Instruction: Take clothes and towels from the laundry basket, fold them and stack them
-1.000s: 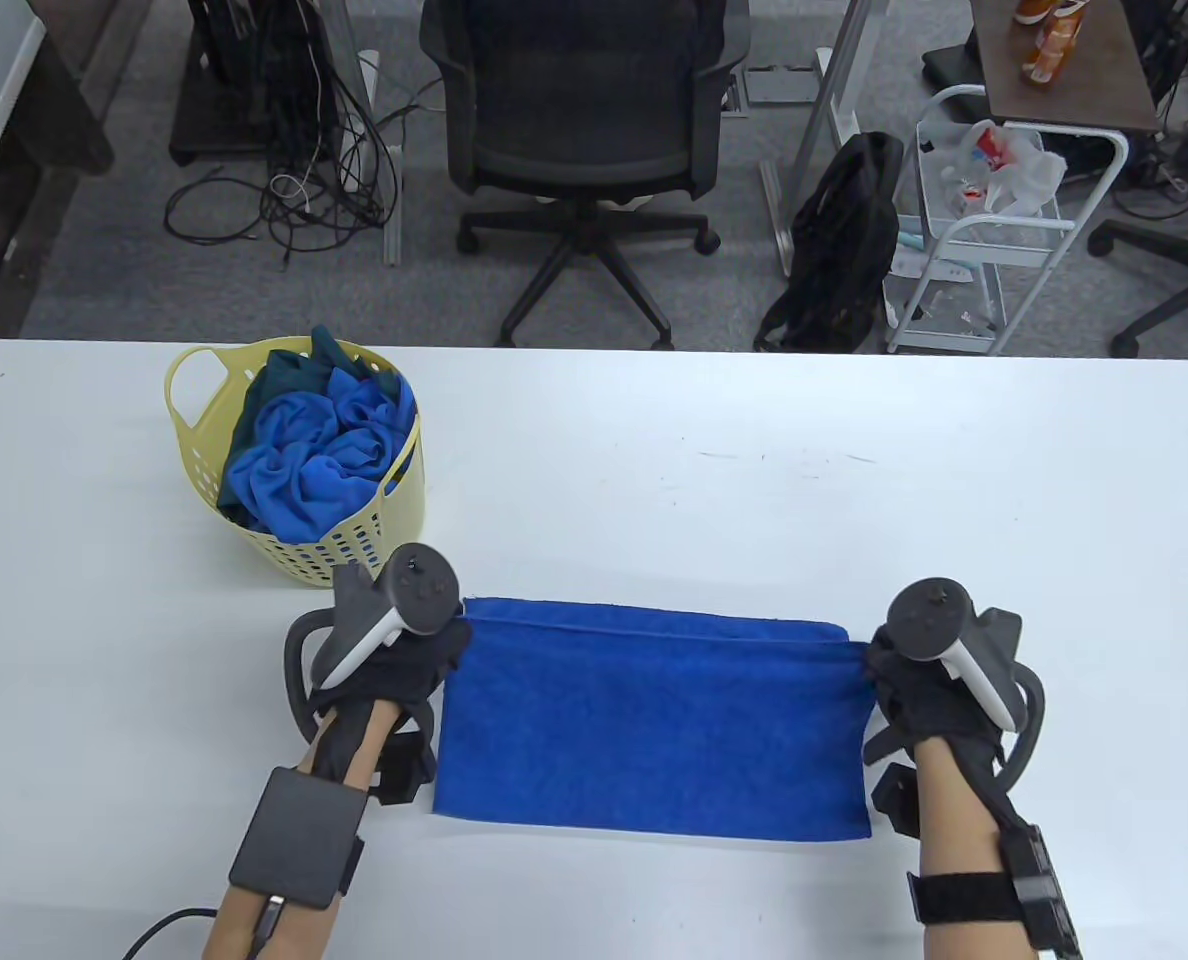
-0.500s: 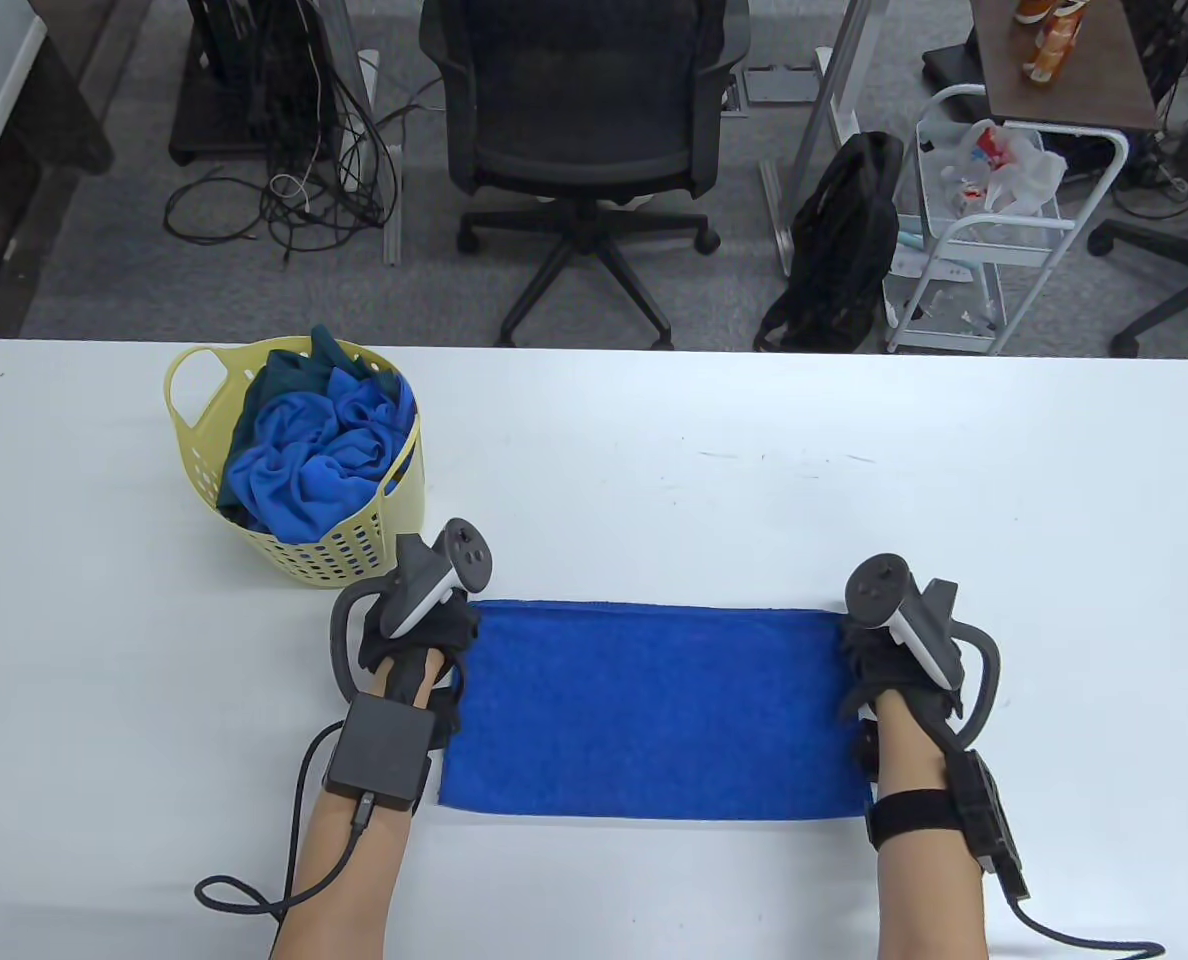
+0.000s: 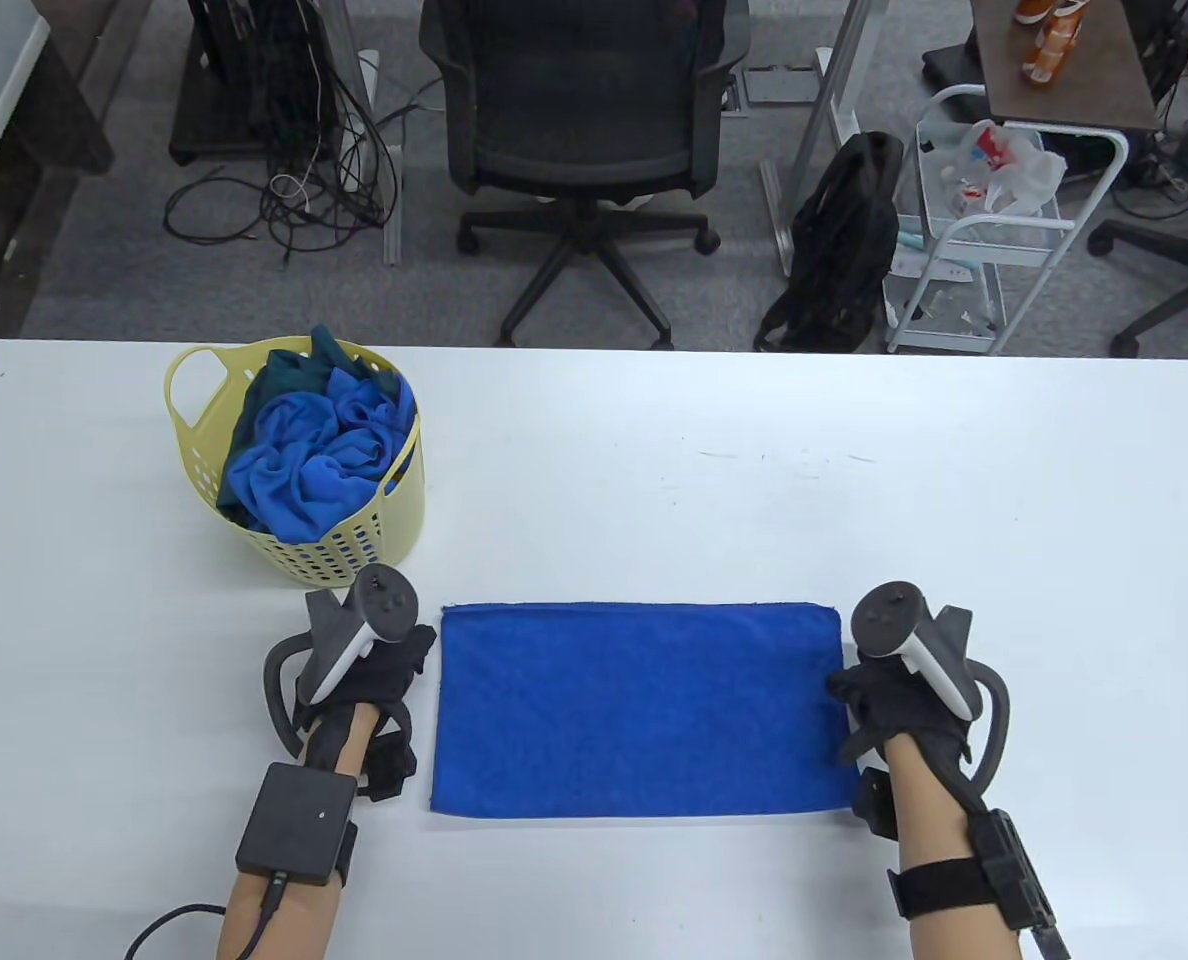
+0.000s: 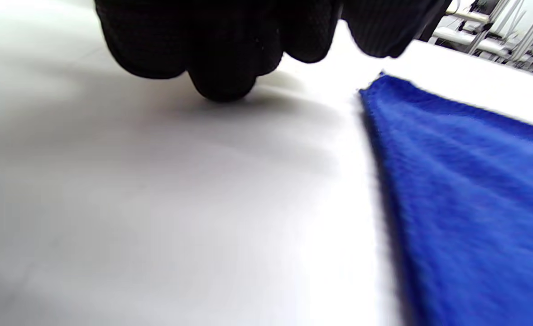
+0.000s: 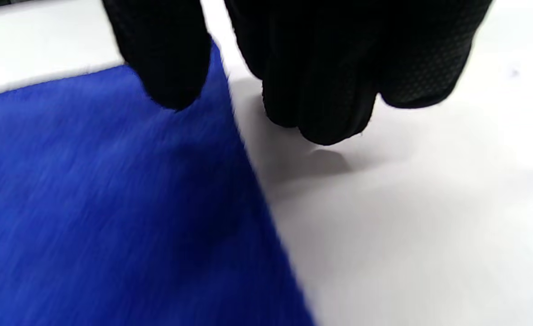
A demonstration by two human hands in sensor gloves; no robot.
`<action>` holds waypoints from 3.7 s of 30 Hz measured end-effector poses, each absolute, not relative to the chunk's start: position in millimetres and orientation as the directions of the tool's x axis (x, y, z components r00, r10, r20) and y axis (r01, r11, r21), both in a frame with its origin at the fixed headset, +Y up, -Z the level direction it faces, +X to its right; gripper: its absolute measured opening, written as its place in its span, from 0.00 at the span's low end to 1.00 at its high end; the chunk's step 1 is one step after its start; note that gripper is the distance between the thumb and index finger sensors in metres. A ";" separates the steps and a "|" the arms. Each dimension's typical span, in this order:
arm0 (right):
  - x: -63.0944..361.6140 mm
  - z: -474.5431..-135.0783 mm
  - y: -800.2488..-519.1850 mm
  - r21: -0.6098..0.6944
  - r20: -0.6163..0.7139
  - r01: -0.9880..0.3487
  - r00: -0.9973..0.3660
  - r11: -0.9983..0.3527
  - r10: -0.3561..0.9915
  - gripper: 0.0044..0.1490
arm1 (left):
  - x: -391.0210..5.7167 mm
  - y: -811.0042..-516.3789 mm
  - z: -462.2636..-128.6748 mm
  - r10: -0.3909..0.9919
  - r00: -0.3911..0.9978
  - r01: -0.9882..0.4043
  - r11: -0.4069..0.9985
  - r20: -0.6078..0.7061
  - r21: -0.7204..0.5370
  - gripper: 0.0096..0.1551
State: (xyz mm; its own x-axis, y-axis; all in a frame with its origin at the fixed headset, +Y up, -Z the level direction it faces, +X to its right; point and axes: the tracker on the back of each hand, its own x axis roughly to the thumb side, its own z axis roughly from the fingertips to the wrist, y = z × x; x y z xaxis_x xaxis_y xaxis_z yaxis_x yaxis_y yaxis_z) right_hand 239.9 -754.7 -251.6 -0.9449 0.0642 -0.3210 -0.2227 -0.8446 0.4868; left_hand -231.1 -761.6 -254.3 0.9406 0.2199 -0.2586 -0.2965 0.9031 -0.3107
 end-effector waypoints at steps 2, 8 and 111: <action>223.1 -248.6 -761.2 0.506 -0.310 -0.135 -0.950 -0.852 -0.034 0.55 | -234.4 -755.4 -241.1 0.257 0.939 -0.315 0.908 -0.229 -0.275 0.39; 187.3 -248.0 -772.1 0.416 -0.460 -0.111 -0.882 -0.903 -0.103 0.51 | -244.5 -745.9 -205.2 0.342 0.927 -0.365 0.918 -0.155 -0.156 0.38; 171.5 -294.2 -760.4 0.245 -0.101 -0.568 -0.821 -0.786 0.562 0.25 | -61.0 -785.2 -338.4 0.132 0.981 0.010 0.701 0.143 -0.713 0.70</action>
